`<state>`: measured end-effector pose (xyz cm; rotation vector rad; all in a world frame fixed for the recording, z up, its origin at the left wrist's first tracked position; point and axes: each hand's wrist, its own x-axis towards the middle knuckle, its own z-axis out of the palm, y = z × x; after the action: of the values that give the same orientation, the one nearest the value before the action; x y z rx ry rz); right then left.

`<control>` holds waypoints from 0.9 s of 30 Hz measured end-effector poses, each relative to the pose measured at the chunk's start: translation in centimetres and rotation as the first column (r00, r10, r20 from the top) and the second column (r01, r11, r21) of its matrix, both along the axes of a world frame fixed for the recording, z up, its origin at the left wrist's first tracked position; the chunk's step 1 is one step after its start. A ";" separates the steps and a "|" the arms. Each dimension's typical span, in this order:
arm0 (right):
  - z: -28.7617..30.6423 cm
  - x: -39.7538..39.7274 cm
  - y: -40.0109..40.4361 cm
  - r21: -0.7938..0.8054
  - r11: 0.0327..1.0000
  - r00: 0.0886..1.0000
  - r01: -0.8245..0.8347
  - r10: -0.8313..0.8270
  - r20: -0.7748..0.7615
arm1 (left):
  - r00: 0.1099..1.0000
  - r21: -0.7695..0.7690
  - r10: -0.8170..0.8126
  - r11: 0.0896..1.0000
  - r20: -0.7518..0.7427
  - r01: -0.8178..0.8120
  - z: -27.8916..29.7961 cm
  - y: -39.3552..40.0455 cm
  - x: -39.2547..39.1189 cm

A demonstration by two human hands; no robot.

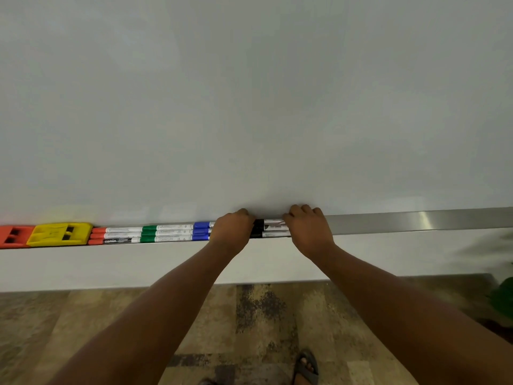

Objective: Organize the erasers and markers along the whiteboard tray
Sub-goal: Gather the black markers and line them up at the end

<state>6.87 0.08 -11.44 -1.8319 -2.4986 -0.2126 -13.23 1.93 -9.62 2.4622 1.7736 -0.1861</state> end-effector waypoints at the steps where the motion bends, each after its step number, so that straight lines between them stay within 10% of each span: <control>1: 0.0 -0.2 0.0 0.002 1.000 1.000 0.002 -0.002 -0.002 | 1.000 -0.017 0.010 1.000 -0.019 -0.010 0.0 -0.1 0.1; 8: -1.0 -0.7 -0.3 -0.009 1.000 0.995 -0.022 0.021 -0.094 | 0.999 0.035 -0.030 0.999 0.023 0.029 -0.3 -0.2 -0.4; 16: -1.1 2.4 0.0 -0.195 0.938 0.833 0.287 -0.345 -0.432 | 0.981 0.121 -0.139 0.985 0.134 0.123 -1.6 -0.5 -0.8; 27: -0.5 1.0 2.4 -0.503 0.819 0.705 0.275 -0.528 -0.473 | 0.979 0.060 -0.122 0.992 0.165 0.113 -1.6 -0.5 -1.4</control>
<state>7.88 2.44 -11.93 -2.1333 -1.7447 0.8157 -14.61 1.45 -11.24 2.5348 1.5858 0.0575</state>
